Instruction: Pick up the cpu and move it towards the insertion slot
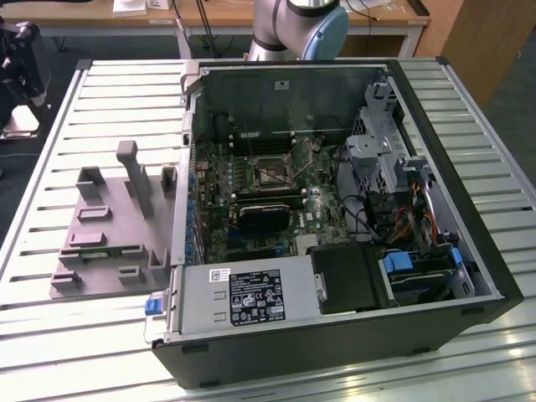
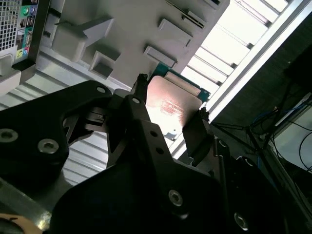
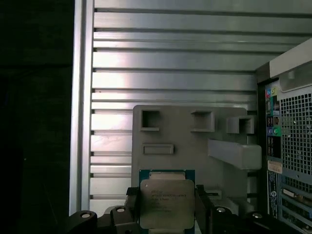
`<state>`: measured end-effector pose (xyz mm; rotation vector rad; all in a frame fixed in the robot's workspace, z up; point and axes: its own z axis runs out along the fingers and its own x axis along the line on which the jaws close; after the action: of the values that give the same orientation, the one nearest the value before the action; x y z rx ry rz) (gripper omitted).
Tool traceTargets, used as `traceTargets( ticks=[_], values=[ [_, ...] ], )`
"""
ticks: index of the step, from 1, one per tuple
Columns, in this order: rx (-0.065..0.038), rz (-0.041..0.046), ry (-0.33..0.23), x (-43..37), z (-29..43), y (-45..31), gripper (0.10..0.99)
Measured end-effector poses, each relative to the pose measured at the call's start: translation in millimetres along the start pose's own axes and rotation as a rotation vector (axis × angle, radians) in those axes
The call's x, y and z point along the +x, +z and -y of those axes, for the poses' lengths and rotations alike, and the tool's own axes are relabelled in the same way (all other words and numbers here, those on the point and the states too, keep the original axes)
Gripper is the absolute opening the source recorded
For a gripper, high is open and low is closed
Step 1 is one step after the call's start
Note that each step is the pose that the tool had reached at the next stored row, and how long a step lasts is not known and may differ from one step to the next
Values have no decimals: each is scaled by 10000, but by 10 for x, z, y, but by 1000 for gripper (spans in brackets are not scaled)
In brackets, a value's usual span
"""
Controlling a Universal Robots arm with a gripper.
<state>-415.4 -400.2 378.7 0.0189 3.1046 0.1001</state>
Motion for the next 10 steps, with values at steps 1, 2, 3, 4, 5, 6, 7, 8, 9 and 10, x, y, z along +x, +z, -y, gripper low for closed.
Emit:
traceTargets(
  ticks=[1,2,3,4,5,6,7,8,9,10],
  values=[
    [0,1,0,0,0,-7,537],
    [-1,3,0,0,0,-6,537],
    [-1,3,0,0,0,-6,537],
    [0,3,0,0,0,-6,537],
    [-1,3,0,0,0,-7,537],
    [0,1,0,0,-1,-7,537],
    [1,0,0,-2,-1,-8,537],
    [2,-1,0,-10,-1,-9,537],
    [1,0,0,-23,-1,-8,537],
    [1,0,0,-43,-1,-7,537]
  ],
)
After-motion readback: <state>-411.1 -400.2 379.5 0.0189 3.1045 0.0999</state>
